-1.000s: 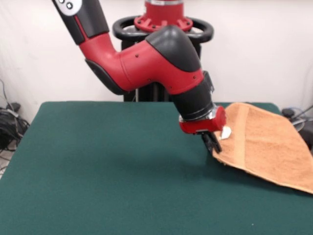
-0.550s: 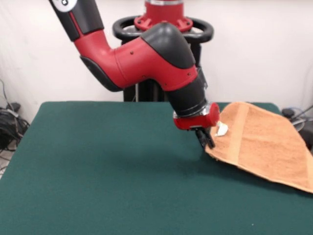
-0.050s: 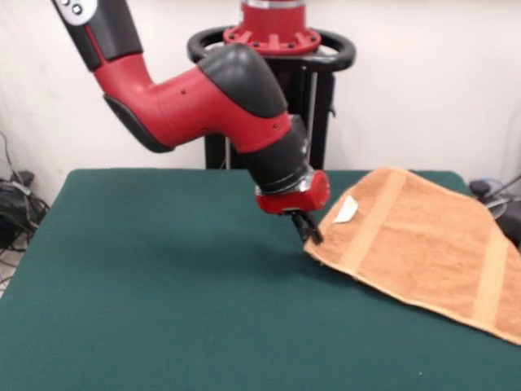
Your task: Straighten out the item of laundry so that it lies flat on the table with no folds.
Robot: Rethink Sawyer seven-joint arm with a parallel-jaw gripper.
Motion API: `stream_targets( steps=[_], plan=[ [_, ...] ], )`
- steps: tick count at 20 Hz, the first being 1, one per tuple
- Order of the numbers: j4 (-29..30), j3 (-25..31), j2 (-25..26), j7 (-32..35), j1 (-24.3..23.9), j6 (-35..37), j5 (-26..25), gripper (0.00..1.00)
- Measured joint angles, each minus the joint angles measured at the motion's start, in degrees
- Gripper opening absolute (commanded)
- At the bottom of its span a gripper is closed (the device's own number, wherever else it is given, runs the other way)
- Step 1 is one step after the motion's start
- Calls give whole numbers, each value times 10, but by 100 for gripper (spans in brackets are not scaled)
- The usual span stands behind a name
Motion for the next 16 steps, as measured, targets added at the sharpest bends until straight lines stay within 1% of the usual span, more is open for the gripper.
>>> stream_targets(
  steps=[2,4,7,16],
  plan=[
    [0,1,5,-5,-12,9,-5,0],
    [0,2,14,-17,-37,33,-15,0],
    [0,4,18,-27,-57,59,-16,0],
    [0,20,19,-88,-112,133,-16,0]
  ],
)
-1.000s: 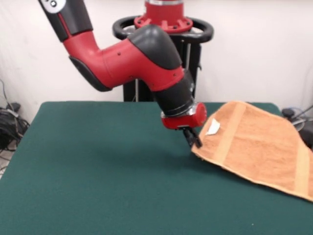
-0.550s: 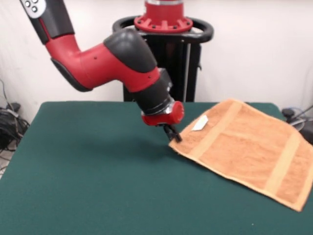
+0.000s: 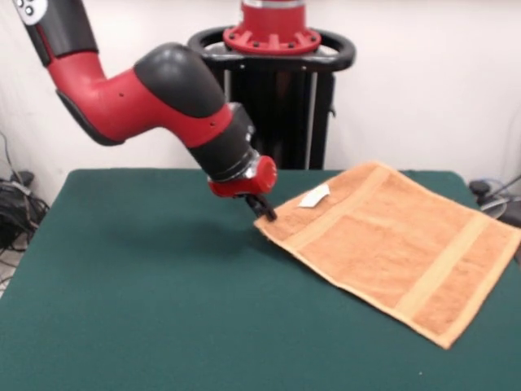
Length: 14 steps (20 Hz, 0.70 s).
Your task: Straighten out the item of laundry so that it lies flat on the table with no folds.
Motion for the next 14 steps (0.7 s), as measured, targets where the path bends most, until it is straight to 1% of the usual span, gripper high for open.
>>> stream_targets(
  steps=[6,14],
  plan=[
    [-3,21,0,-59,-37,43,0,0],
    [-7,34,7,-108,-58,58,1,0]
  ],
)
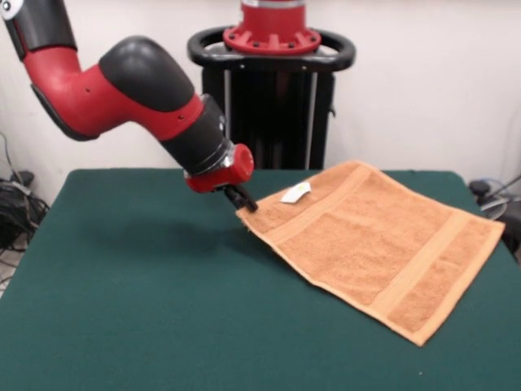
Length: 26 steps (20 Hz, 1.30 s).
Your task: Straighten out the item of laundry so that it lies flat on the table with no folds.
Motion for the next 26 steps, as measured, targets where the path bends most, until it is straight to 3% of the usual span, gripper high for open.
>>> stream_targets(
  steps=[14,26],
  plan=[
    [-50,20,42,-73,-19,57,2,0],
    [-92,20,48,-142,-19,122,1,0]
  ],
)
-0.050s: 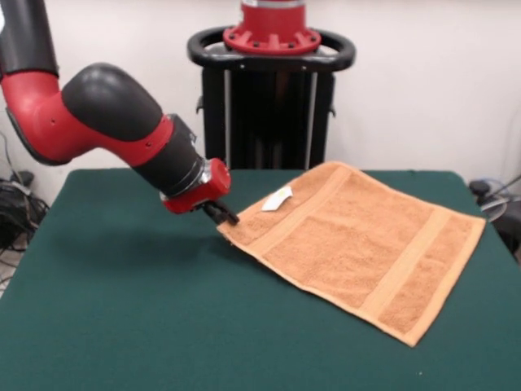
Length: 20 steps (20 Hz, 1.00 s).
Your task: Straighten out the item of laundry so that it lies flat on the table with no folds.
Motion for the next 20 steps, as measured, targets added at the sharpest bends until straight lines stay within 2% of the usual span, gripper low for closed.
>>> stream_targets(
  steps=[20],
  plan=[
    [-54,0,0,-80,0,87,0,0]
  ],
)
